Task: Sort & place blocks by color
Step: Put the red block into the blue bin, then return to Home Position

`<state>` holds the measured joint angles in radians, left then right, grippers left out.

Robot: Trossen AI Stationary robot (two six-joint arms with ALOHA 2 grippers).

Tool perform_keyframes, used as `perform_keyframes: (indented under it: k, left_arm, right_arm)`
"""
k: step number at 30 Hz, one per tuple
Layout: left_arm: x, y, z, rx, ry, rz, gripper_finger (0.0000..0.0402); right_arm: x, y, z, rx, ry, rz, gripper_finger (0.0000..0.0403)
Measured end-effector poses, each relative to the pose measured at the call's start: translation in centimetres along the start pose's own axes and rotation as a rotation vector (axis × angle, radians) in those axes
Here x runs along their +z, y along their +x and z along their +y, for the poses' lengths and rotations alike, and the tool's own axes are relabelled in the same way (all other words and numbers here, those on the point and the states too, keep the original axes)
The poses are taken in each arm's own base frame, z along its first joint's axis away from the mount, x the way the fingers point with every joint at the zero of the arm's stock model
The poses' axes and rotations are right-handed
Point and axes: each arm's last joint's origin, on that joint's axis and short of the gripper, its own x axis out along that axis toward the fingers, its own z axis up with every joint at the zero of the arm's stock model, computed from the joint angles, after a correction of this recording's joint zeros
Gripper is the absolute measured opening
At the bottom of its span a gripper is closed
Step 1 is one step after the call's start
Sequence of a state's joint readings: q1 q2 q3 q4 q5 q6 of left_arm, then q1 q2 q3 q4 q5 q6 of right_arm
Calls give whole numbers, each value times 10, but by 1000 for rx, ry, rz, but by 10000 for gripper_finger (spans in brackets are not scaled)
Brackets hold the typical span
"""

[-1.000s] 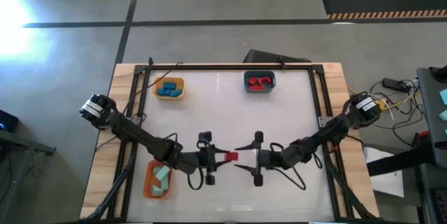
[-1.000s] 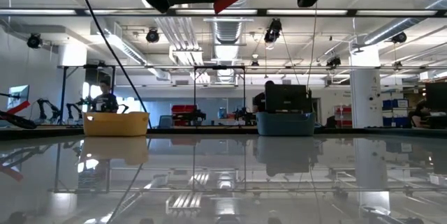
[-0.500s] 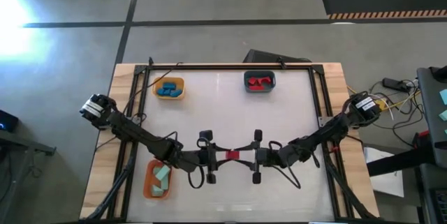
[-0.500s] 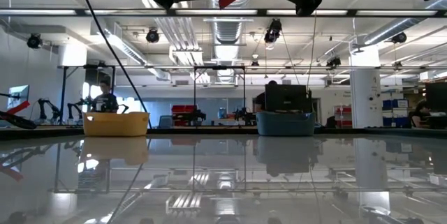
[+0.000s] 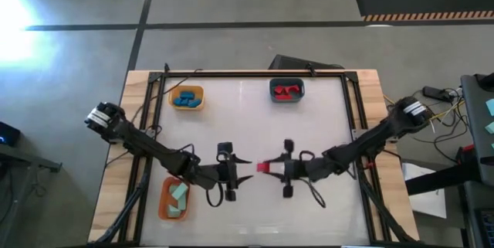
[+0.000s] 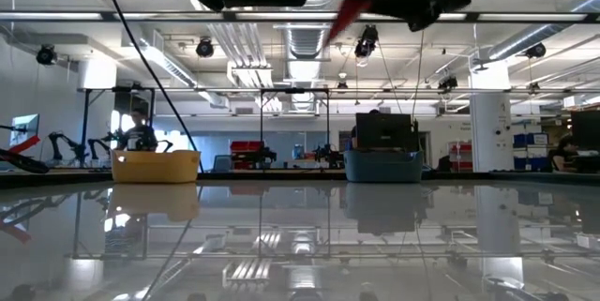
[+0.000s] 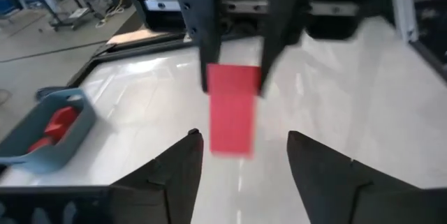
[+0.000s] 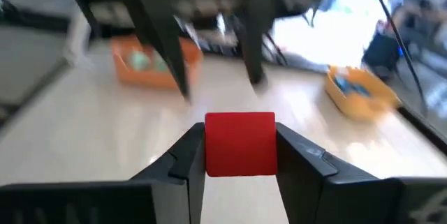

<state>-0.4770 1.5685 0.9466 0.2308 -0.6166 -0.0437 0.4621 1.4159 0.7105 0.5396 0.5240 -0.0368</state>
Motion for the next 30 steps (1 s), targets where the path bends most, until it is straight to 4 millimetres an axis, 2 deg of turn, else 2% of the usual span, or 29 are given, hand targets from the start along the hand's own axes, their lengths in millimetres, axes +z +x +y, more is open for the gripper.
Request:
perform_keyframes:
  k: [2, 4, 7, 11, 14, 17, 20, 23, 27, 30]
  left_arm:
    - [2, -6, 6, 22, 17, 23, 198]
    - [5, -13, 12, 32, 17, 20, 204]
    - [9, -21, 20, 45, 18, 0, 207]
    - [12, -27, 30, 97, 26, -18, 207]
    - [8, -27, 37, 143, 28, -7, 207]
    - [3, -26, 41, 177, 32, 6, 207]
    - [0, -24, 44, 192, 35, 16, 208]
    - [0, -22, 47, 205, 32, 19, 208]
    - [0, -20, 52, 220, 46, 24, 208]
    - [1, -20, 54, 227, 53, 24, 208]
  right_arm:
    - [2, -8, -18, -65, 18, 90, 119]
    - [1, -16, -44, -191, 36, 192, 119]
    - [-3, -24, -94, -390, 100, 314, 119]
    - [-11, -30, -164, -622, 218, 375, 119]
    - [-26, -29, -212, -656, 314, 412, 119]
    - [-45, -28, -248, -618, 403, 435, 119]
    - [-62, -27, -271, -647, 497, 459, 124]
    - [-70, -22, -286, -693, 542, 470, 174]
    - [-75, -11, -294, -689, 537, 503, 231]
    - [-72, -5, -296, -681, 526, 500, 246]
